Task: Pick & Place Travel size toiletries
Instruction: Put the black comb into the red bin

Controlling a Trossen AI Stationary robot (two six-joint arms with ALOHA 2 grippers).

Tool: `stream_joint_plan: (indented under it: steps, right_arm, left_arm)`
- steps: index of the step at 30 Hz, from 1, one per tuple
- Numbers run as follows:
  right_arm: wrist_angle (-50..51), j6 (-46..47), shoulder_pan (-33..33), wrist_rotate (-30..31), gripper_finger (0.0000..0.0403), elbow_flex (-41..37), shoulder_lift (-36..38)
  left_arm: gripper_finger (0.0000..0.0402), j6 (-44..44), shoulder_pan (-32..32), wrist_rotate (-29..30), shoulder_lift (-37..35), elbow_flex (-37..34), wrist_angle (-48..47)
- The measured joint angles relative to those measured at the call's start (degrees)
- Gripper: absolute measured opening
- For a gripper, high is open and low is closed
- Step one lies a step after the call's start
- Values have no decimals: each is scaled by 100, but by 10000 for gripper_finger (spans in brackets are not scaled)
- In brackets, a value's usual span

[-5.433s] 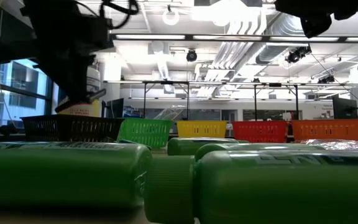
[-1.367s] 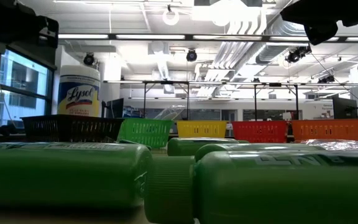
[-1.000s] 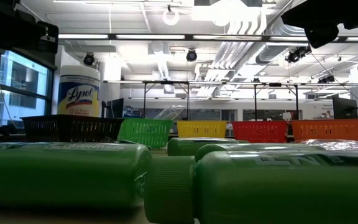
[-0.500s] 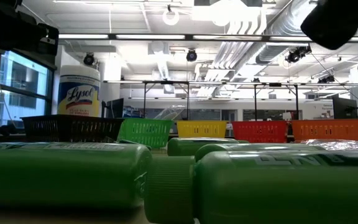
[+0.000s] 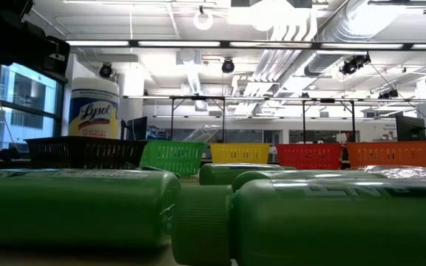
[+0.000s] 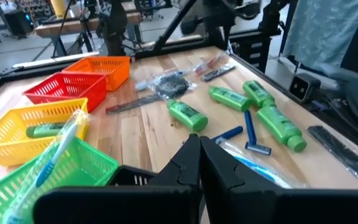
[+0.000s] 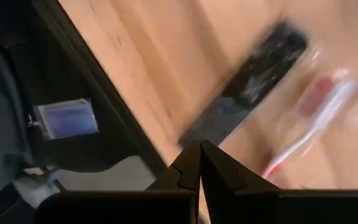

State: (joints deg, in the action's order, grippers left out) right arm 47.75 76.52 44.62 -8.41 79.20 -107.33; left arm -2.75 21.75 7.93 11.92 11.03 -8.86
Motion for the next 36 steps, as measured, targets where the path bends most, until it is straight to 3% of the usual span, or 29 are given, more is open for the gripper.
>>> stream_joint_plan:
  steps: [3,10,17,24,30,36]
  right_arm:
    - [-89,352,150,10,2,220,-226]
    - [-787,1065,223,757,12,231,-284]
    - [-968,1528,64,995,105,234,-303]
    - [-975,1725,-89,512,187,231,-620]
    - [-854,1993,-106,43,186,229,-825]
    - [-579,2237,-8,244,165,228,-829]
  left_arm:
    - [0,-23,0,41,0,0,-112]
    - [0,-104,-1,56,0,0,-166]
    - [0,-326,-1,58,0,0,-171]
    - [0,-441,-1,74,0,0,-160]
    - [0,-449,1,76,0,0,-158]
    - [0,-449,1,74,-2,0,-154]
